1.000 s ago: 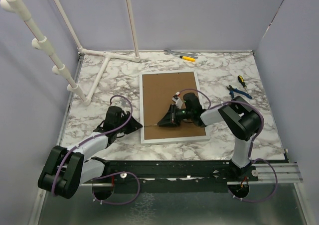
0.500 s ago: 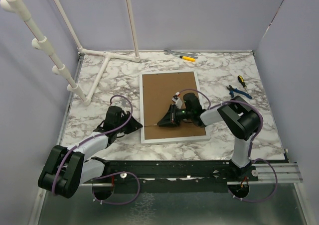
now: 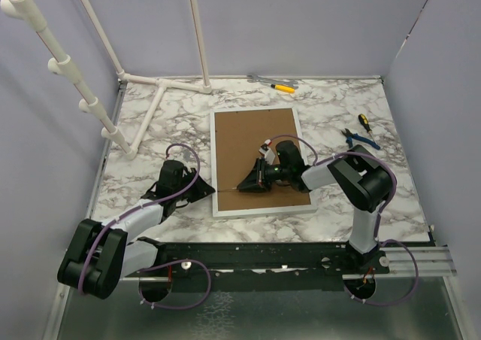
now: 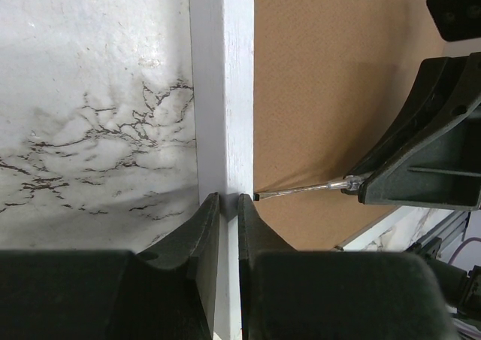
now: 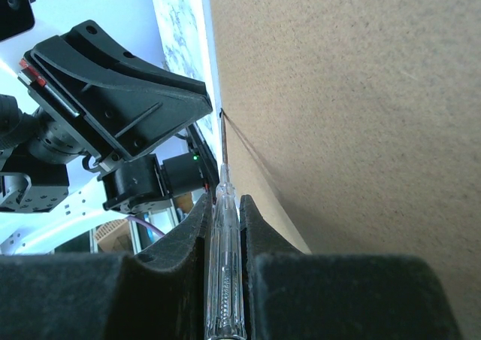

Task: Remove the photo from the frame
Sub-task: Release the photo frame item from the photo frame.

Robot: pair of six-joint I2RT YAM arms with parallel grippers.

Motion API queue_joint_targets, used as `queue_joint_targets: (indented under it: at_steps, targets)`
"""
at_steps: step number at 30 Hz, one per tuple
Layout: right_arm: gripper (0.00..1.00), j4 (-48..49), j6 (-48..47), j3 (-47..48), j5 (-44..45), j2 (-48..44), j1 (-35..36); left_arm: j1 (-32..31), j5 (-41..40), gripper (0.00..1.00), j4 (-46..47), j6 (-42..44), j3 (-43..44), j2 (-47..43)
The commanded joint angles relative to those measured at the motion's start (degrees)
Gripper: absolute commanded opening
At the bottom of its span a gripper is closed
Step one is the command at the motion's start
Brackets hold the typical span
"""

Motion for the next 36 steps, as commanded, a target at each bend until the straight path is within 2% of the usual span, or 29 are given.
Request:
queue_joint_targets:
  at_steps: [1, 10, 19, 24, 36]
  targets:
    - [0.01, -1.58, -0.01, -0.66, 0.31, -0.56, 1.89, -0.79, 1.74, 0.11, 0.55, 0.33, 0.27, 1.77]
    - [0.01, -12.17, -3.92, 1.92, 2.46, -5.78, 2.08, -2.46, 2.05, 0.05, 1.94, -0.38, 0.59, 3.05]
    - [0.01, -29.67, -10.69, 7.37, 8.78, -11.46, 2.87, -7.37, -0.27, 0.05, 5.67, -3.32, 0.48, 5.06]
    - [0.0, -39.63, -13.24, 12.15, 12.42, -12.55, 4.61, -11.69, -2.39, 0.05, 7.8, -5.52, 0.96, 6.46]
    - [0.01, -51.64, -14.46, 20.9, 20.97, -14.25, 11.36, -15.87, -3.4, 0.05, 10.64, -7.78, 2.63, 9.31]
